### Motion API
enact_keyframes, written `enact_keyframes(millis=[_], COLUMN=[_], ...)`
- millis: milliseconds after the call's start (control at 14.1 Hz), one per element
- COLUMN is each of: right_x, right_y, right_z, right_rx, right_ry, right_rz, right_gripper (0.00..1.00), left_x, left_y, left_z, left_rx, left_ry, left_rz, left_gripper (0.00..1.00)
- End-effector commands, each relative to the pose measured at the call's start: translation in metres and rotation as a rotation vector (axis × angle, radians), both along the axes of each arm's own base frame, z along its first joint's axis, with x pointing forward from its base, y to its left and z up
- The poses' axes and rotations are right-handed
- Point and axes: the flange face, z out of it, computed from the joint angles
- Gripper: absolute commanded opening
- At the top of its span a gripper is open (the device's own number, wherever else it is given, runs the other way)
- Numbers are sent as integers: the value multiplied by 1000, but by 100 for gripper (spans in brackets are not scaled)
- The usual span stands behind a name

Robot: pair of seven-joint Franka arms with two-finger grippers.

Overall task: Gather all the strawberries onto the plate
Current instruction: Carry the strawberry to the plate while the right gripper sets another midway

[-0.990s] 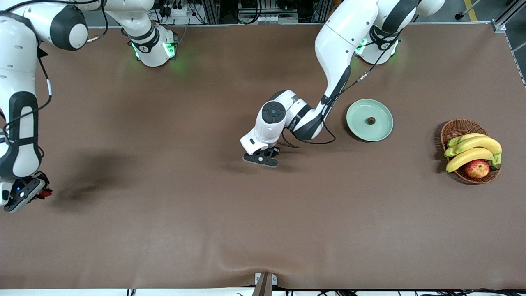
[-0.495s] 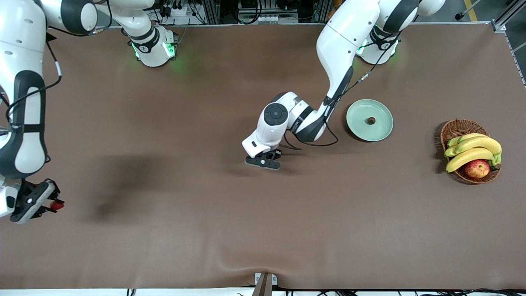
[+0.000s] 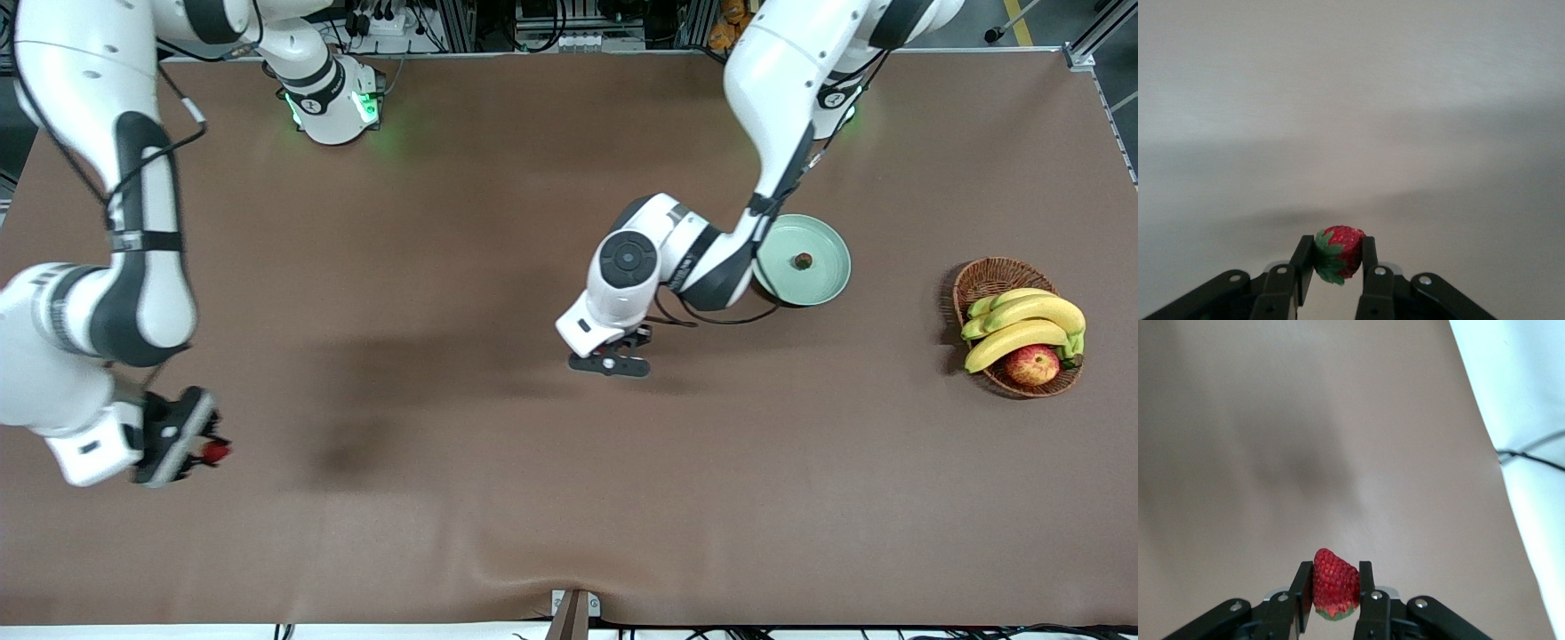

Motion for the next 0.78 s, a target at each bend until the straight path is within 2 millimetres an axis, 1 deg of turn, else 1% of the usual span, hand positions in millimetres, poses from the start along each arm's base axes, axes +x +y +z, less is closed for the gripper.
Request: enact_keyframes(millis=[0,141,283,424,495,637,707], right_x=[-12,-21,-35,-46,-54,-66,-72], right_y=[66,124,182,226,251,285,300], right_z=[3,0,-2,-8,-14,-25,-32], right_rx=[29,39,51,60,61,66,66], right_ry=[35,50,70,67,71,69,69], right_rz=[-60,-97,-149,-204,-222,-267,-286], right_gripper=[0,0,0,0,0,0,0], left_x=[-9,-20,-26,-34,-38,-46,-49], left_y=[44,69,102,129,140,169,188], left_z=[10,18,18,18,19,14,10], left_rx=[67,93,152,186,190,188,181], left_ry=[12,22,18,19,23,32,32], left_rz=[-5,2,-11,-17,-21,-31,-41], left_gripper=[0,1,2,2,2,3,4])
